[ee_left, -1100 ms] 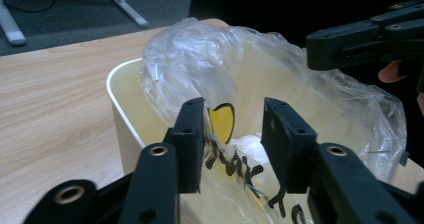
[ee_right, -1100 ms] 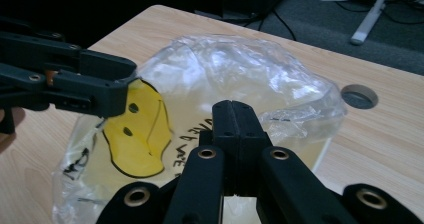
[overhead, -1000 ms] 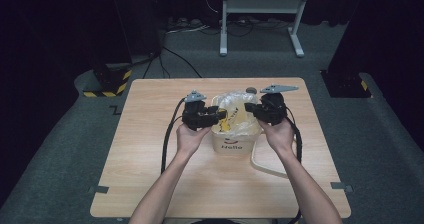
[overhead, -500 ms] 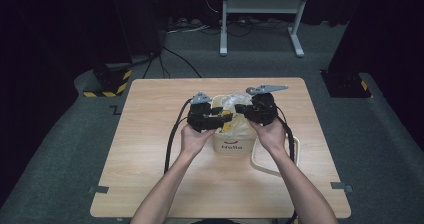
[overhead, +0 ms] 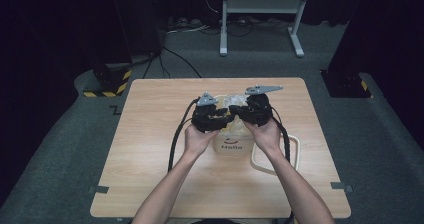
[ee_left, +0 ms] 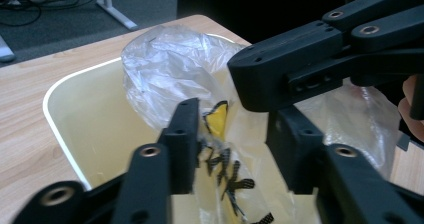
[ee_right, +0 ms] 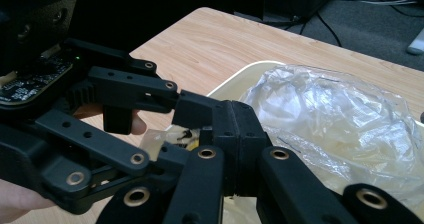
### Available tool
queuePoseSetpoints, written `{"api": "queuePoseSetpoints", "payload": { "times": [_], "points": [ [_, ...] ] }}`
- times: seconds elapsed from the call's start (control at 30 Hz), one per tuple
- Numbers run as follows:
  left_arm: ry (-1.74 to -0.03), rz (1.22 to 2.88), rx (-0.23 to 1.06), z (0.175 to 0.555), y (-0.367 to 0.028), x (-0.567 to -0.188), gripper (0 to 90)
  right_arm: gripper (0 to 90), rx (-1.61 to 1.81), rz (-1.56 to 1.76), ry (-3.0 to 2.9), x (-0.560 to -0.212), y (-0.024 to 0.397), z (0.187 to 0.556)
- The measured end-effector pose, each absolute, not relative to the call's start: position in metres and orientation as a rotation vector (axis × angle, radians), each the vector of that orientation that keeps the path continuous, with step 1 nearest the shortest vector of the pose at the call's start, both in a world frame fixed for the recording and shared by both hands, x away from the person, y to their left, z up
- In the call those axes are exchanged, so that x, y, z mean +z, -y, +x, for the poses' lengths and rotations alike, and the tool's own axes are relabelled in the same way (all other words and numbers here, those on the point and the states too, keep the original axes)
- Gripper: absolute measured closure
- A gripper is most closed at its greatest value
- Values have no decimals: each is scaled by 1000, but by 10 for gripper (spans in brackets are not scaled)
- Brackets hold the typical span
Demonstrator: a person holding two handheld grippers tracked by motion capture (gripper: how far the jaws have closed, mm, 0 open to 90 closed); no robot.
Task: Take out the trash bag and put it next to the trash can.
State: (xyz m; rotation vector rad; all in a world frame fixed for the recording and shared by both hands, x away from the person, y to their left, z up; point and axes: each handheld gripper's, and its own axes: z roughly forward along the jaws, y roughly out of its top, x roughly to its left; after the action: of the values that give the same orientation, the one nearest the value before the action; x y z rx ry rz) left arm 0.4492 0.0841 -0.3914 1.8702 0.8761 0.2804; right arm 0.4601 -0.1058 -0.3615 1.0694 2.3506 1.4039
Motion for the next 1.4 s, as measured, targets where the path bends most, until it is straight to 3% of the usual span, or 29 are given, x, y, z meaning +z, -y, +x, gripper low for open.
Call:
{"api": "queuePoseSetpoints", "payload": {
  "times": [0.47, 0.57, 0.97, 1.4],
  "points": [
    [-836, 1902, 338, 449, -76, -387, 824, 895, 1480, 1122, -2317, -363, 113, 465],
    [-831, 1905, 346, 449, -76, -387, 872, 833, 1514, 1144, -2311, -363, 117, 467],
    [-848, 1882, 368, 450, -81, -382, 888, 577, 1552, 1189, -2180, -358, 139, 462],
    [-852, 1847, 351, 450, -87, -369, 889, 474, 1550, 1205, -2053, -381, 181, 435]
  ]
}}
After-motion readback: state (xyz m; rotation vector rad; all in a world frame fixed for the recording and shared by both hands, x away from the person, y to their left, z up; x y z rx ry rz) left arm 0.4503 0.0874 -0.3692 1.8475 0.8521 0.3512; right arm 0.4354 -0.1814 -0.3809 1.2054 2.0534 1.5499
